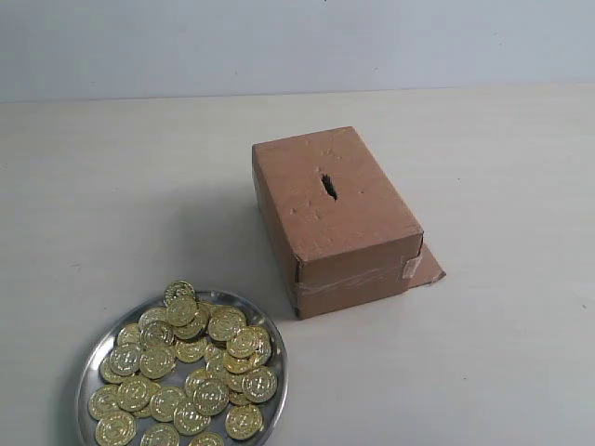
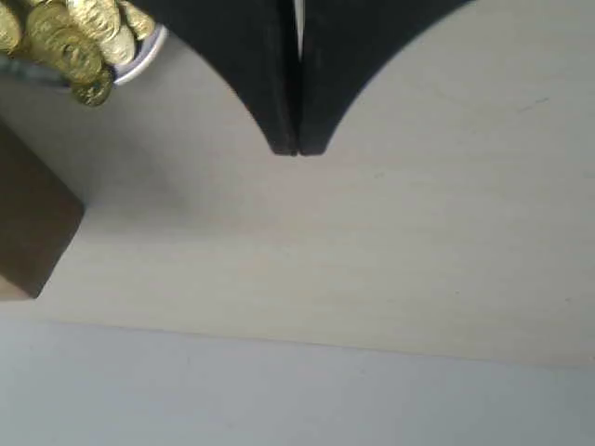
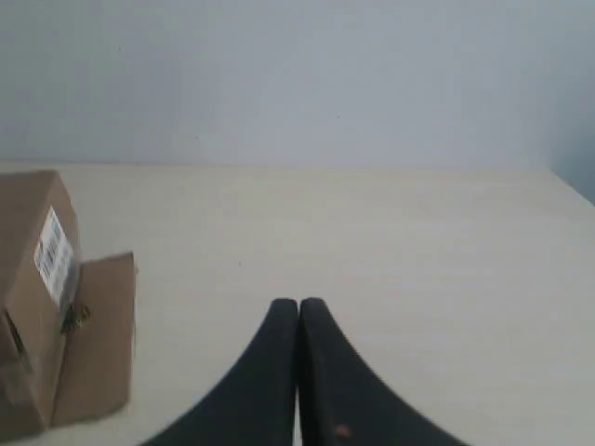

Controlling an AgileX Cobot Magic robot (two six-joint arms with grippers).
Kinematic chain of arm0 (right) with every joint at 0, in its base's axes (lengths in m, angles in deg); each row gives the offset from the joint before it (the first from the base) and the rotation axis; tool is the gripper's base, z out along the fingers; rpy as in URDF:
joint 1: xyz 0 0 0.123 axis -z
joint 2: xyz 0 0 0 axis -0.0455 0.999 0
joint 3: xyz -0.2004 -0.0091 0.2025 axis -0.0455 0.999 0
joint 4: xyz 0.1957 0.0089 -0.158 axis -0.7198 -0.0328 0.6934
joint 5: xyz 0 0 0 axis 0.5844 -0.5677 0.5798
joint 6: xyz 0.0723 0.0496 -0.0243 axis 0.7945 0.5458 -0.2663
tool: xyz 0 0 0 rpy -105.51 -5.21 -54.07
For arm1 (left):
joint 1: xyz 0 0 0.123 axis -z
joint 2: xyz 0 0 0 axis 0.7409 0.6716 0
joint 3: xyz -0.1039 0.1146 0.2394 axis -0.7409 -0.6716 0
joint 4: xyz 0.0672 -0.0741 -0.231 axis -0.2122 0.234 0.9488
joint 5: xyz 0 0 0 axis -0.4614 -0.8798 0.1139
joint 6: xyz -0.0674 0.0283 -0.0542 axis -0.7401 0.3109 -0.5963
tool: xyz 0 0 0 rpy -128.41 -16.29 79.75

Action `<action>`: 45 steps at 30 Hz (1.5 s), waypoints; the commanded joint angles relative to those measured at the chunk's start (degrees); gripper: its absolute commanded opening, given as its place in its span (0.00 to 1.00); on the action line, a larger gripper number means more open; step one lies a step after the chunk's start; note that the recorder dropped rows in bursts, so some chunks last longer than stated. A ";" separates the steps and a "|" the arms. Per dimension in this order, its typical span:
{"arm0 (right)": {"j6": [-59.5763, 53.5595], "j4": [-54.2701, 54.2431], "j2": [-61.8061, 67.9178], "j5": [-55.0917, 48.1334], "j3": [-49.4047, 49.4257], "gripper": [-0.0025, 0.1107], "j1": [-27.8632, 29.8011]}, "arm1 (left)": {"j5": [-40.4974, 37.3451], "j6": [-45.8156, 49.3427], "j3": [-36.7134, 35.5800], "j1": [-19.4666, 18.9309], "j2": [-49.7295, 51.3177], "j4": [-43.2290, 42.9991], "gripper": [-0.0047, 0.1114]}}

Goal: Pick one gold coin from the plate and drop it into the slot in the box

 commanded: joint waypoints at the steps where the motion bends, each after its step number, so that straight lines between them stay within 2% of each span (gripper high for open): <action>1: 3.19 -10.87 -0.38 10.24 0.31 0.02 0.16 | 8.08 -4.28 -0.17 -0.07 -0.32 17.20 0.04; 3: 5.34 -17.00 -0.38 13.48 0.31 0.02 0.16 | 12.90 -4.16 -0.17 -0.07 -0.32 23.34 0.04; 5: 7.08 -20.40 -0.38 15.43 0.31 0.02 0.16 | 14.54 -4.16 -0.17 -0.07 -0.32 26.08 0.04; 14: 7.73 -31.90 -0.38 17.11 0.31 0.02 0.16 | 16.68 -4.16 -0.17 -0.07 -0.32 26.08 0.04; 17: 7.86 -32.13 -0.38 16.60 0.31 0.02 0.16 | 16.02 -4.16 -0.17 -0.07 -0.32 26.08 0.04; 21: 9.80 -32.13 -0.38 9.87 -0.42 0.02 0.16 | 15.77 -7.30 -0.17 -0.07 -0.32 26.31 0.04; 23: 8.79 -31.77 -0.38 0.41 -7.10 0.02 0.16 | 9.70 -3.45 3.43 0.45 -0.32 25.36 0.04; 25: 2.32 -31.49 2.04 -7.96 -15.92 0.02 0.16 | 1.18 9.55 11.69 1.99 0.86 26.32 0.04; 26: -1.18 -31.49 7.24 -12.22 -21.94 0.02 0.16 | -3.95 18.45 17.00 2.99 4.45 27.01 0.04; 27: -3.38 -31.49 10.48 -14.80 -25.31 0.02 0.16 | -6.79 22.69 19.88 3.44 7.12 27.15 0.04; 28: -9.45 -31.49 17.97 -20.02 -31.64 0.02 0.16 | -11.58 31.72 24.96 3.93 13.81 27.15 0.04; 29: -12.50 -31.49 21.17 -22.08 -34.56 0.02 0.16 | -13.65 35.88 26.68 4.05 16.85 27.15 0.04; 30: -17.21 -31.49 29.44 -26.51 -39.57 0.02 0.16 | -16.85 47.34 30.31 4.05 24.77 27.15 0.04; 31: -19.86 -31.49 35.10 -28.78 -42.36 0.02 0.16 | -17.45 54.98 32.64 5.31 31.25 28.03 0.04; 34: -21.43 -32.44 50.28 -31.52 -46.50 0.02 0.16 | -17.19 70.19 37.99 13.97 47.89 28.41 0.04; 37: -27.06 -38.00 61.01 -31.77 -46.27 0.02 -0.50 | -22.92 92.98 41.71 21.10 63.49 21.22 0.04; 39: -29.21 -38.09 65.48 -31.76 -45.89 0.02 -3.79 | -24.36 101.64 42.89 23.85 71.47 17.92 0.04; 45: -32.46 -37.98 69.59 -31.42 -45.23 0.02 -10.69 | -21.13 107.95 44.65 28.56 82.03 11.13 0.04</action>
